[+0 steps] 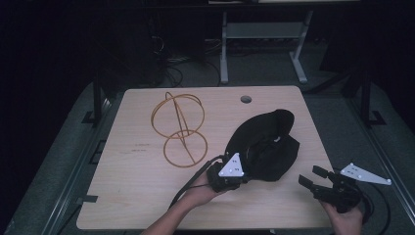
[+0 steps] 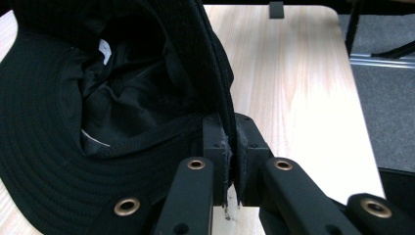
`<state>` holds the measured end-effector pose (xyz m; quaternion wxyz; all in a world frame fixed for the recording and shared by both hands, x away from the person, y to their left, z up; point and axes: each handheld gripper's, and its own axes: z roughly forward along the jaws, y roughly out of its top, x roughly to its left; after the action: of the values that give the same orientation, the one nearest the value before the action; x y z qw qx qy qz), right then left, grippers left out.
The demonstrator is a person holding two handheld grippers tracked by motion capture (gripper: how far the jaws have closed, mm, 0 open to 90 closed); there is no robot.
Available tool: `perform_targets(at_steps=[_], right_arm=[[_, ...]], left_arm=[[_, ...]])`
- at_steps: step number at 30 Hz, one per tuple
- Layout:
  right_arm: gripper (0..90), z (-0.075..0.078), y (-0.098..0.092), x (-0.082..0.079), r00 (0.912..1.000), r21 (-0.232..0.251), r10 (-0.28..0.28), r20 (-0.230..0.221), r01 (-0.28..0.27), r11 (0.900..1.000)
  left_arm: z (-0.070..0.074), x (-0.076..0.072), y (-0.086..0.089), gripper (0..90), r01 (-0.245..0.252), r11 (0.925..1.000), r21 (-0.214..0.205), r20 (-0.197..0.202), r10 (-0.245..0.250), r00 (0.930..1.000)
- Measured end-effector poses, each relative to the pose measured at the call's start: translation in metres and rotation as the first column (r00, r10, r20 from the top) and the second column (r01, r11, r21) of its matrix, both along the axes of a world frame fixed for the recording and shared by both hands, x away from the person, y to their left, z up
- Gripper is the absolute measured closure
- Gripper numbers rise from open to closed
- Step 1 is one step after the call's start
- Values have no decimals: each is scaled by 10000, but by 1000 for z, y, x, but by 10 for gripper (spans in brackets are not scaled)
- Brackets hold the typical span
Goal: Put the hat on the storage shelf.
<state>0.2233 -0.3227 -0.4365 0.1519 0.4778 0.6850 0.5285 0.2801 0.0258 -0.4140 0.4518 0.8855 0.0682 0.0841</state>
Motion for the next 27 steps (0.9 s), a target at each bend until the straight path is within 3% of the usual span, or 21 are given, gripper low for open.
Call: perform_targets(at_steps=[22, 27], right_arm=[[243, -14, 9, 32, 9964, 624, -268, -799, 319, 9975], [254, -19, 9, 42, 9938, 1046, -169, -1103, 285, 9941]], left_arm=[[3, 2, 0, 858, -58, 9998, -169, -264, 53, 9996], [3, 1, 0, 858, -23, 9998, -175, -259, 18, 9997]])
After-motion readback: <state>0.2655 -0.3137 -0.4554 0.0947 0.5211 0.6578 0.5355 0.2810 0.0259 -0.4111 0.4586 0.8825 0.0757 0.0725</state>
